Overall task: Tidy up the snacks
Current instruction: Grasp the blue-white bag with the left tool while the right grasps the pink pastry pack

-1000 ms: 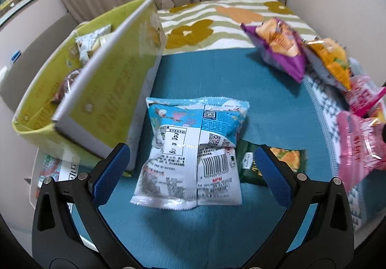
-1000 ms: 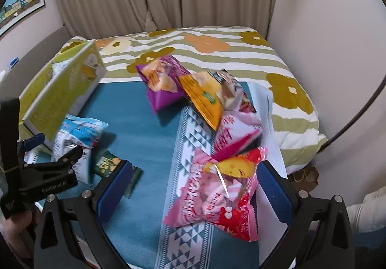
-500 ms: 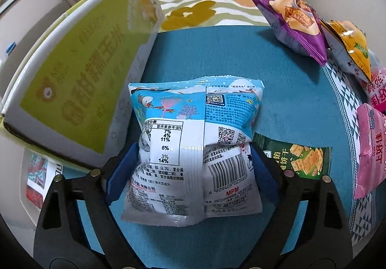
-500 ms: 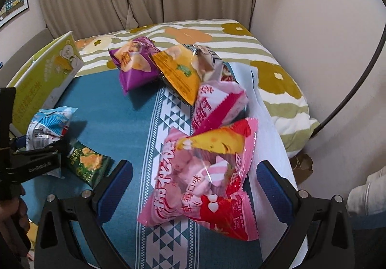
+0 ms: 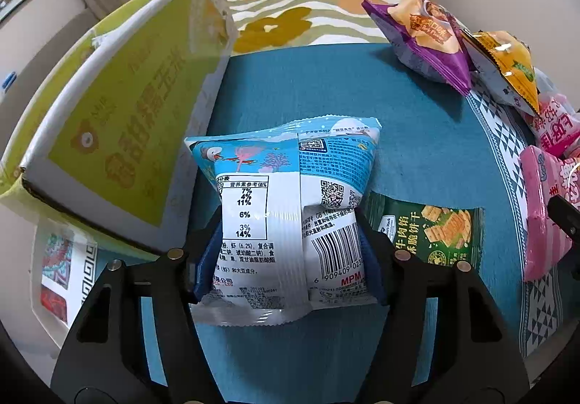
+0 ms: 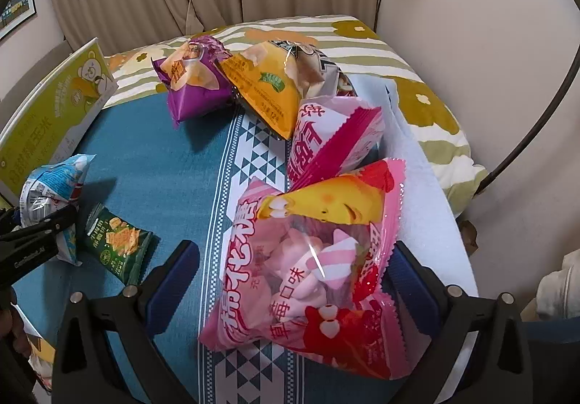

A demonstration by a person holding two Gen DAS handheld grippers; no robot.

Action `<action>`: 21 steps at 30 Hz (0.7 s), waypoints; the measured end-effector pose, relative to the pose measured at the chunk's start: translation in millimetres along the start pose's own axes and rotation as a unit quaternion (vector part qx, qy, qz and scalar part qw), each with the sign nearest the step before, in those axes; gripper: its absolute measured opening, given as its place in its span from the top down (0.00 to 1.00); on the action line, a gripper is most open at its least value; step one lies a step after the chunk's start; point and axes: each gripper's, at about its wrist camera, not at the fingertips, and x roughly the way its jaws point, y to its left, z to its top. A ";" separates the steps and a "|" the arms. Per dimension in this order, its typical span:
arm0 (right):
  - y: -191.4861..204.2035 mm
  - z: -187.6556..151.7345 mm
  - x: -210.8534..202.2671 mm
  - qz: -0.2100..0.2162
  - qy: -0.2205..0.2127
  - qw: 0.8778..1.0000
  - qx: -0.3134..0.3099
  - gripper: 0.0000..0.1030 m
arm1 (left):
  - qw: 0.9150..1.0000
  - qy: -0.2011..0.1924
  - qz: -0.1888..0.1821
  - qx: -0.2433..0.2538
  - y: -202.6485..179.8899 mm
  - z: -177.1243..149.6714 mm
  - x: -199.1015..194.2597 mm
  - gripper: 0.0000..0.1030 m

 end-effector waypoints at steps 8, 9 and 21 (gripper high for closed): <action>-0.9 -0.7 4.0 0.004 0.022 1.000 -0.007 0.27 | 1.000 0.005 -0.007 0.001 0.1 -3.2 -7.5 0.41; -1.2 -0.6 3.3 0.004 0.022 1.000 -0.006 0.28 | 1.000 0.005 -0.007 0.000 0.6 -3.1 -8.6 0.41; 7.3 2.5 -30.6 0.024 0.003 1.000 -0.017 0.35 | 1.000 -0.016 -0.026 -0.003 -0.5 -1.7 -45.0 0.42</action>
